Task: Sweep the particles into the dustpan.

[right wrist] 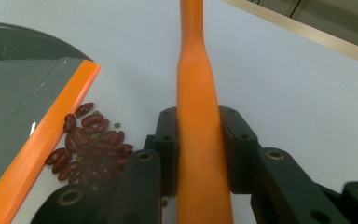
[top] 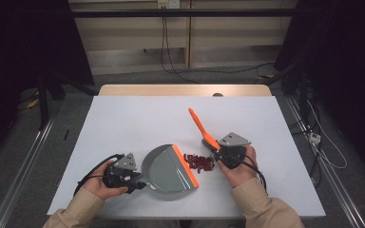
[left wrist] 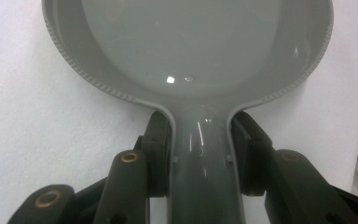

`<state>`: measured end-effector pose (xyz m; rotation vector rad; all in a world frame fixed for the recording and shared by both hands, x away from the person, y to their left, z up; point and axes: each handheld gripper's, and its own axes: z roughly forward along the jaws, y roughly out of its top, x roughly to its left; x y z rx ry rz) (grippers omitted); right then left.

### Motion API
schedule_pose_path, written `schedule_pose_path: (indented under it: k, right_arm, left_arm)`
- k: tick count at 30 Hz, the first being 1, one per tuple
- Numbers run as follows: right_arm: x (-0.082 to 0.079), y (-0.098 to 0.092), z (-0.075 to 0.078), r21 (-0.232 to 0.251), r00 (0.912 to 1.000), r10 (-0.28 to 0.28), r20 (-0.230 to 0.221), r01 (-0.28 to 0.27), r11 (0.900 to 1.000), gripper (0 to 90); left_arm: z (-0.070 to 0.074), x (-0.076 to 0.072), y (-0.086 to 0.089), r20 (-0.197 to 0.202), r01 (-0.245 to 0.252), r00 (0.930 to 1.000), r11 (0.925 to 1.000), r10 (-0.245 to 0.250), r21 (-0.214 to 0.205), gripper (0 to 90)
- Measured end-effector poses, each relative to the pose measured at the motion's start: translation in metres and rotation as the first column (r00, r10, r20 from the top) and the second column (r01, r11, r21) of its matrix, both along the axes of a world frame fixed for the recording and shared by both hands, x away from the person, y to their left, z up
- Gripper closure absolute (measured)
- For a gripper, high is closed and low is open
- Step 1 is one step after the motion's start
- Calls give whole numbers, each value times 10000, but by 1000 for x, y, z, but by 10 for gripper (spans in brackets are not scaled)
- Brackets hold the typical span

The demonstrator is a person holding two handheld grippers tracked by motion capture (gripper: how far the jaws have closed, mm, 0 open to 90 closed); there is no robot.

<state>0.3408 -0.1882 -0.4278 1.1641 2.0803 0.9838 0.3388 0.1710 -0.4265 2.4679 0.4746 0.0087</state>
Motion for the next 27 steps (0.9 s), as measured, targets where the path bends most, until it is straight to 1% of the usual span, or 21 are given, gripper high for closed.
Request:
schedule_pose_path:
  k: [1,6,11,13,14,15,17,18,19,20,27]
  right_arm:
    - [-1,1,-1,-7,10000,20,41,-20,10000,715]
    - [-3,4,-1,45,10000,-59,16,59,10000,714]
    - [-5,7,-1,204,9999,-114,-46,115,9997,714]
    - [-6,9,-1,293,9999,-119,-115,123,9995,714]
    - [-7,11,-1,248,9999,-122,-81,124,9996,714]
    - [-7,12,-1,291,9999,-128,-109,132,9995,713]
    - [-8,14,0,339,9998,-145,-126,149,9993,714]
    - [-9,16,0,478,9998,-115,-189,124,9988,713]
    - [-10,18,0,466,9997,-101,-216,111,9988,713]
    - [-10,20,0,353,9998,-121,-168,127,9993,713]
    - [-12,29,0,530,9994,-291,-211,301,9981,712]
  left_arm:
    - [0,0,-1,5,0,10000,10000,0,-40,628]
    - [0,-2,-4,-100,46,9999,10000,-46,36,627]
    - [0,-2,-8,-211,145,9997,9999,-144,27,627]
    - [1,-1,-10,-270,202,9994,9997,-199,138,627]
    - [0,-1,-12,-352,256,9991,9997,-254,47,626]
    - [0,-2,-14,-287,235,9993,9997,-233,66,627]
    - [0,-2,-17,-374,241,9990,9997,-238,70,626]
    - [0,-2,-19,-444,246,9987,9997,-242,91,626]
    - [0,-2,-20,-404,204,9990,9997,-200,103,626]
    - [0,-2,-21,-453,168,9988,9998,-164,75,627]
    - [0,-2,-28,-606,-1,9982,9999,8,107,627]
